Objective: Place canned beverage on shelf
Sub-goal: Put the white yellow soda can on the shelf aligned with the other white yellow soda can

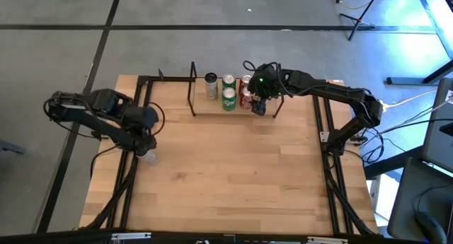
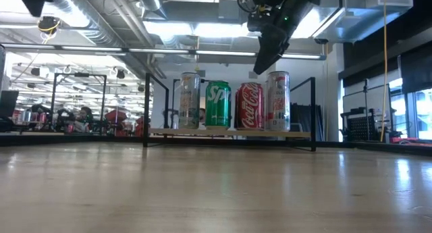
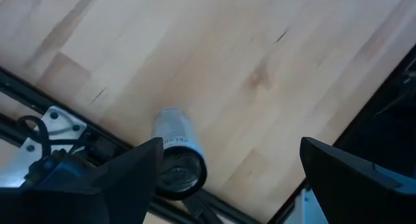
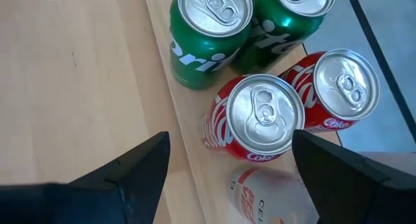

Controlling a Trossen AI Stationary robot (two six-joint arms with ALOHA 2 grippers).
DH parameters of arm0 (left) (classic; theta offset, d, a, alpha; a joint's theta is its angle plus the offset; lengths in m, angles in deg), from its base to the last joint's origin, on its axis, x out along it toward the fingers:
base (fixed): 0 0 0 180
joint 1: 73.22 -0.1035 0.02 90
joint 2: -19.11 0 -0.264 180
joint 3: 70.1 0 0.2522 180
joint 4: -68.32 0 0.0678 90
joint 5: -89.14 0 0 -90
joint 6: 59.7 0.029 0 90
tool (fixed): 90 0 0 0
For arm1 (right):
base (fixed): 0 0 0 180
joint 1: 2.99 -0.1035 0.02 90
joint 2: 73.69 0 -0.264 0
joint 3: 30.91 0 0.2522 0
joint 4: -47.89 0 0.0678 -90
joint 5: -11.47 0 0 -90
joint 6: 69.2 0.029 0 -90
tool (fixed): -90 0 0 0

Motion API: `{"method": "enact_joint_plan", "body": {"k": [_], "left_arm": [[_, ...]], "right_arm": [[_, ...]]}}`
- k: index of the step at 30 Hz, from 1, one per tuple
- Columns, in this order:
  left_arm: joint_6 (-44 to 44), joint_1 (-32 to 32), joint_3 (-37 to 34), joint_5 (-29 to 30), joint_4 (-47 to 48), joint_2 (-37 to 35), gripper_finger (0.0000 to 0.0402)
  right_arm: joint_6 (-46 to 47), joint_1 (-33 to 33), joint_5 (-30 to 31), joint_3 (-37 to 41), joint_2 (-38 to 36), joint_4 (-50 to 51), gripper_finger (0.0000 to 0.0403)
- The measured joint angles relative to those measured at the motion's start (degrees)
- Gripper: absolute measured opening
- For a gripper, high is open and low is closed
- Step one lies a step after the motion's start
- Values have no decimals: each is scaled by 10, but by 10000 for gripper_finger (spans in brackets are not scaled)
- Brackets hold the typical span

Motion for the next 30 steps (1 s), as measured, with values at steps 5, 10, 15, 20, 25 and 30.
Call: {"method": "enact_joint_plan", "body": {"k": [5, 10, 15, 20, 25, 30], "left_arm": [[0, 39, -44, -14, 0, -1, 348], [1, 74, -83, -6, 0, -18, 348], [-14, 93, -121, -2, 1, -34, 348], [-19, 102, -147, -2, 0, -35, 348], [-27, 106, -179, -6, 0, -35, 348], [-26, 106, -209, -27, -3, -35, 348]], "right_arm": [[3, 0, -11, 0, 0, 0, 312], [5, 0, -11, 0, 0, 0, 312], [17, 0, -11, 0, 0, -1, 312], [18, 0, -11, 0, 0, -6, 312], [18, 0, -11, 0, 0, -17, 312], [18, 0, -11, 0, 0, -17, 312]]}}
